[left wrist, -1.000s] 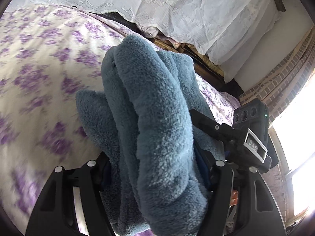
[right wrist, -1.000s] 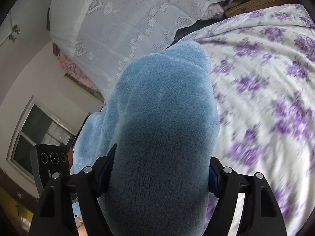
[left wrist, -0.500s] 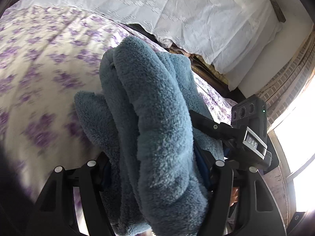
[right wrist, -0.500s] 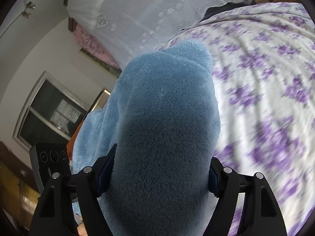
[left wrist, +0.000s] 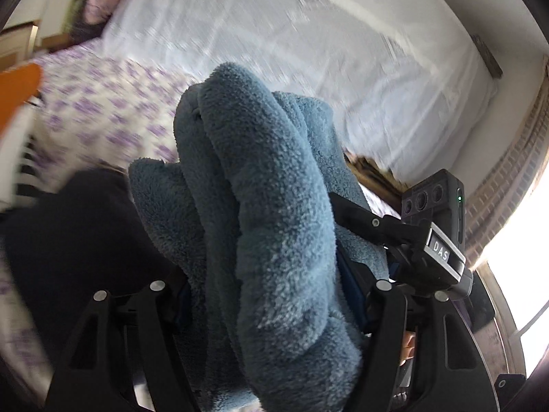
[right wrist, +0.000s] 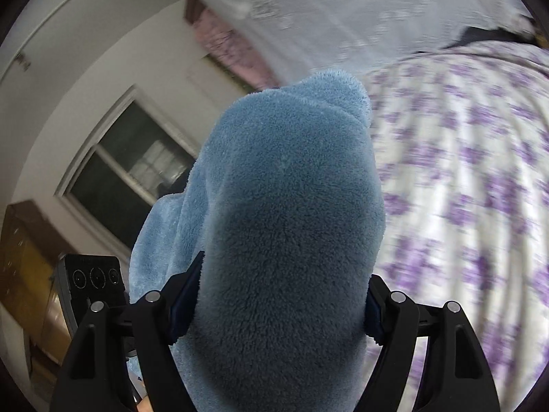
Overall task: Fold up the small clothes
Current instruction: 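Lift the folded jacket with both grippers and carry it toward the clothes stack, then lower the jacket beside the orange and white folded stack and open both grippers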
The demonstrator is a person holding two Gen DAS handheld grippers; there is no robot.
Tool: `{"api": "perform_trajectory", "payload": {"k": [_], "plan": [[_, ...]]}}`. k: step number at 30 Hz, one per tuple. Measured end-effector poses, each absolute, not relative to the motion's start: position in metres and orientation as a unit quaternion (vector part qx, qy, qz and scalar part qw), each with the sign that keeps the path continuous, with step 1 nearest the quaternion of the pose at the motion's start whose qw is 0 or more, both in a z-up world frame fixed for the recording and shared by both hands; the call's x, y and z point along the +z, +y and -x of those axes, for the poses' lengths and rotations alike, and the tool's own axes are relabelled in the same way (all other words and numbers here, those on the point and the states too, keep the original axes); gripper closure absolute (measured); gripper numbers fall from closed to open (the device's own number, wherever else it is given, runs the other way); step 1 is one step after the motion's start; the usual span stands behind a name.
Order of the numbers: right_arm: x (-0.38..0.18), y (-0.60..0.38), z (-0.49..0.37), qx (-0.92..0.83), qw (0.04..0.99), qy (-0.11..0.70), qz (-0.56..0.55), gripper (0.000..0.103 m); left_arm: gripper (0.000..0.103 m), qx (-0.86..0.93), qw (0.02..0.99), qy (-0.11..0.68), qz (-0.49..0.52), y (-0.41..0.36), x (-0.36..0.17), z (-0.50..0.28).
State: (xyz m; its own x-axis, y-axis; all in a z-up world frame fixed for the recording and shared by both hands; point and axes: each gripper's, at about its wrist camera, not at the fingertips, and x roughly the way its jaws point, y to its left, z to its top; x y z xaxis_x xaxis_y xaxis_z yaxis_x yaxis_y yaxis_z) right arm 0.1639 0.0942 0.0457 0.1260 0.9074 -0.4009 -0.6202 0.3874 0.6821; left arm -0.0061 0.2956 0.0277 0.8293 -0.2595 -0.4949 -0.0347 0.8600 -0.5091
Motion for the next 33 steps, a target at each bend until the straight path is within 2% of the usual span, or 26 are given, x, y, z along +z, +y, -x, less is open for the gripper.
{"api": "perform_trajectory", "payload": {"k": [8, 17, 20, 21, 22, 24, 31, 33], "plan": [[0.070, 0.184, -0.141, 0.582, 0.690, 0.409, -0.134, 0.024, 0.034, 0.008, 0.926, 0.249, 0.283, 0.357, 0.045, 0.059], [0.043, 0.239, -0.137, 0.579, 0.676, 0.450, -0.078, 0.024, 0.032, 0.036, 0.899, 0.285, 0.331, 0.402, 0.005, 0.059], [0.012, 0.250, -0.146, 0.559, 0.673, 0.483, -0.046, 0.023, 0.019, 0.052, 0.875, 0.329, 0.352, 0.414, -0.034, 0.041], [0.002, 0.252, -0.149, 0.559, 0.667, 0.490, -0.044, 0.020, 0.013, 0.054, 0.864, 0.338, 0.368, 0.418, -0.049, 0.037], [-0.008, 0.252, -0.154, 0.564, 0.657, 0.498, -0.052, 0.018, 0.012, 0.049, 0.861, 0.337, 0.378, 0.421, -0.056, 0.036], [-0.024, 0.249, -0.161, 0.576, 0.633, 0.510, -0.085, 0.015, 0.011, 0.050, 0.869, 0.337, 0.359, 0.419, -0.055, 0.034], [-0.023, 0.243, -0.156, 0.579, 0.637, 0.502, -0.086, 0.014, 0.007, 0.079, 0.883, 0.326, 0.329, 0.401, -0.053, 0.032], [-0.023, 0.244, -0.156, 0.577, 0.640, 0.502, -0.081, 0.011, 0.007, 0.077, 0.880, 0.329, 0.334, 0.399, -0.052, 0.035]]}}
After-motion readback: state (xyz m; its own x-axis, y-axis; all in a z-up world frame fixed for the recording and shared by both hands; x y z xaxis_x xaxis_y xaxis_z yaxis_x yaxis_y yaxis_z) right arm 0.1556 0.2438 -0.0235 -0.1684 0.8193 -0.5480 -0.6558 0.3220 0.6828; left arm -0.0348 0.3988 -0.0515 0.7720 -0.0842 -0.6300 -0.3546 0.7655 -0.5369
